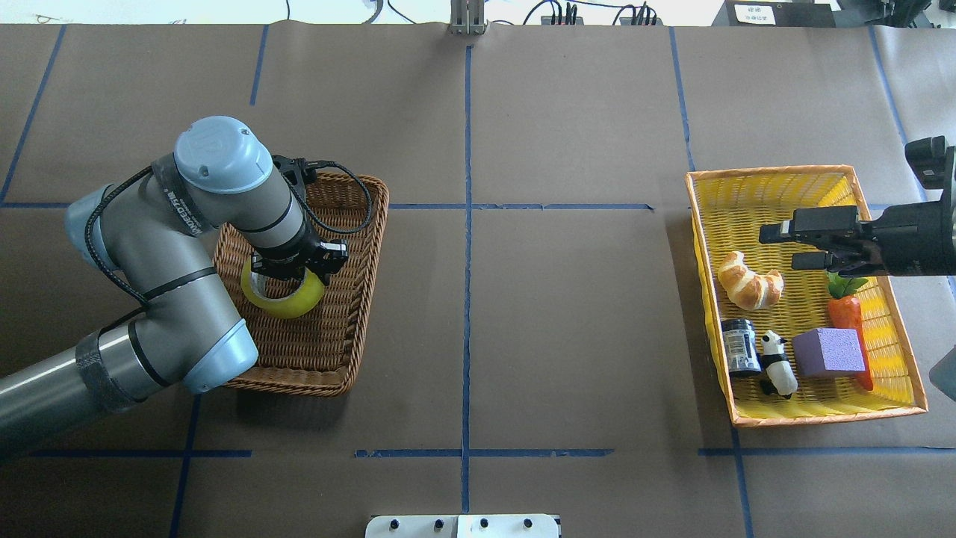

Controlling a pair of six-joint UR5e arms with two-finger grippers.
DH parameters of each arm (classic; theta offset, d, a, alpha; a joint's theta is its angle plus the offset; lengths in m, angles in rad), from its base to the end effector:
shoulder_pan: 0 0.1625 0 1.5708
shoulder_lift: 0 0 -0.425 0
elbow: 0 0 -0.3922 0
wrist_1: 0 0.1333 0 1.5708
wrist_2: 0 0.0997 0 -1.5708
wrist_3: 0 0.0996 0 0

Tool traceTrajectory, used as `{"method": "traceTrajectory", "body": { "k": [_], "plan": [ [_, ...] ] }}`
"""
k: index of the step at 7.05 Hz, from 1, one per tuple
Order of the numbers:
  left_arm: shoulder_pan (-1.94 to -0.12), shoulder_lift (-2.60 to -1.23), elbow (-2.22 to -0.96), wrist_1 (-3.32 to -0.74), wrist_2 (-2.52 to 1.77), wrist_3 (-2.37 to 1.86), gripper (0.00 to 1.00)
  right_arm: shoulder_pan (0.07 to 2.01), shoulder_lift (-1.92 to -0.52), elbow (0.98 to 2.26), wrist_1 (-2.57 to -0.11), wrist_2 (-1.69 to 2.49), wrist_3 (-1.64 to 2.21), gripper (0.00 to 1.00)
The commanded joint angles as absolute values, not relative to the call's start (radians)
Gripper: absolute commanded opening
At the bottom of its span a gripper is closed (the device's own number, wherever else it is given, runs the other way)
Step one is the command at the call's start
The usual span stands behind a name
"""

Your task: Move tape to another basket

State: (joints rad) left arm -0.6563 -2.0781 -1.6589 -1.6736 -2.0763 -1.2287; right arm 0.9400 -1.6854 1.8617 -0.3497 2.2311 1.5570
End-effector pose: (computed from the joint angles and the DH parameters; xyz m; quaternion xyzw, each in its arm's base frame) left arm 0.4738 -0.4723 0.3167 -0.0478 0.4033 -0.0579 0.9120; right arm -0.1966 -0.3916 0.4313 0.0588 -0.6545 0.1370 0.7412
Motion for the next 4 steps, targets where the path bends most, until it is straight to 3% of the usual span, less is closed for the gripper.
{"method": "traceTrajectory", "body": {
  "k": [1,2,3,4],
  "plan": [
    [-0.647,-2.080,-1.647,-1.684,-2.075,-1.229,0.06,0.939,-1.686,1.861,-0.350,2.230,1.557,1.00],
    [-0.646,-2.080,-1.647,-1.684,-2.077,-1.226,0.16,0.939,-1.686,1.861,-0.350,2.230,1.557,1.00],
    [-0.646,-2.082,-1.647,-1.684,-2.077,-1.224,0.18,0.939,-1.686,1.861,-0.350,2.230,1.557,1.00],
    [-0.637,-2.080,-1.644,-1.684,-2.077,-1.223,0.26,0.939,-1.686,1.861,-0.350,2.230,1.557,1.00]
  ]
}}
